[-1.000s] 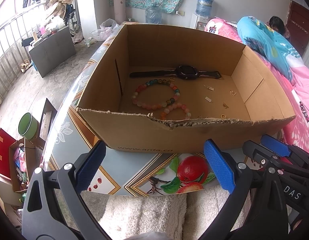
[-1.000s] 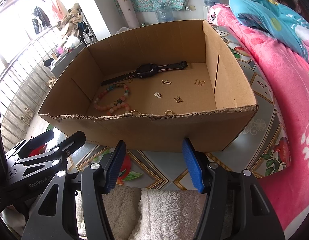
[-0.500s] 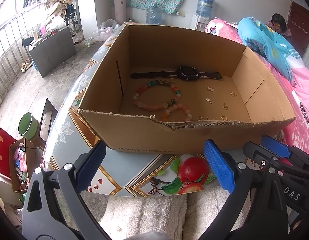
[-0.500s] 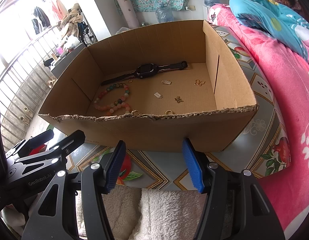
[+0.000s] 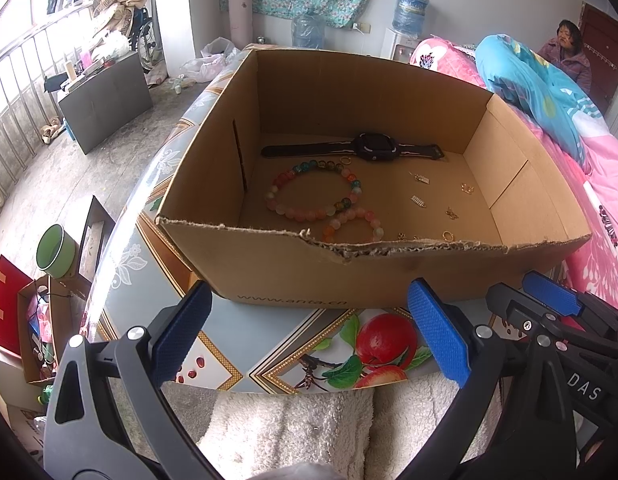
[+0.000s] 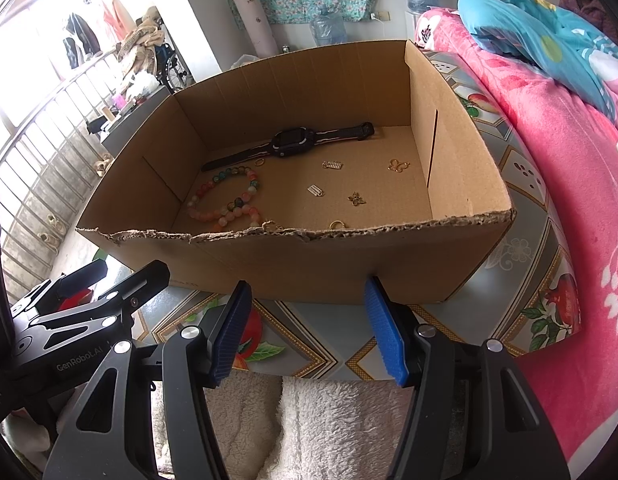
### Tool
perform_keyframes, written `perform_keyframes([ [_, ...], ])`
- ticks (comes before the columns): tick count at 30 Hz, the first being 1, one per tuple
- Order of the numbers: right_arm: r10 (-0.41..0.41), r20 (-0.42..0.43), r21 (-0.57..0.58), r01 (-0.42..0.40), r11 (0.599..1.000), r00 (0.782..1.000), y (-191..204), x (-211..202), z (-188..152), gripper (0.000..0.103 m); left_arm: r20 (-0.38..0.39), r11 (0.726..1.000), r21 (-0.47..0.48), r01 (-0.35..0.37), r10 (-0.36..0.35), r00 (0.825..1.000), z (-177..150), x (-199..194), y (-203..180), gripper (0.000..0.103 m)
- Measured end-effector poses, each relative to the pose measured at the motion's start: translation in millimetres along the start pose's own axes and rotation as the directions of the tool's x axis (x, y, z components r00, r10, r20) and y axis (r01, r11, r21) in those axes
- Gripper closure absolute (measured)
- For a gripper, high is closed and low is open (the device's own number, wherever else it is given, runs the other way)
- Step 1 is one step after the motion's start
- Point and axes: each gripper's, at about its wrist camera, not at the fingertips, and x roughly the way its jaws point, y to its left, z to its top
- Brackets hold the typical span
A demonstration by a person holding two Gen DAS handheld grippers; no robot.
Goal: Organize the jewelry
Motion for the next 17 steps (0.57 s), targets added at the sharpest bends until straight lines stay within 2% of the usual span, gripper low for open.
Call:
perform_keyframes([
  [17,-0.002,-0.002,-0.002,0.002,1.000,1.000,1.5,-1.0,-0.5,0.045,-0.007,1.000,-0.014,-0.005,0.005,1.000,-1.8,1.8,3.1,0.008],
])
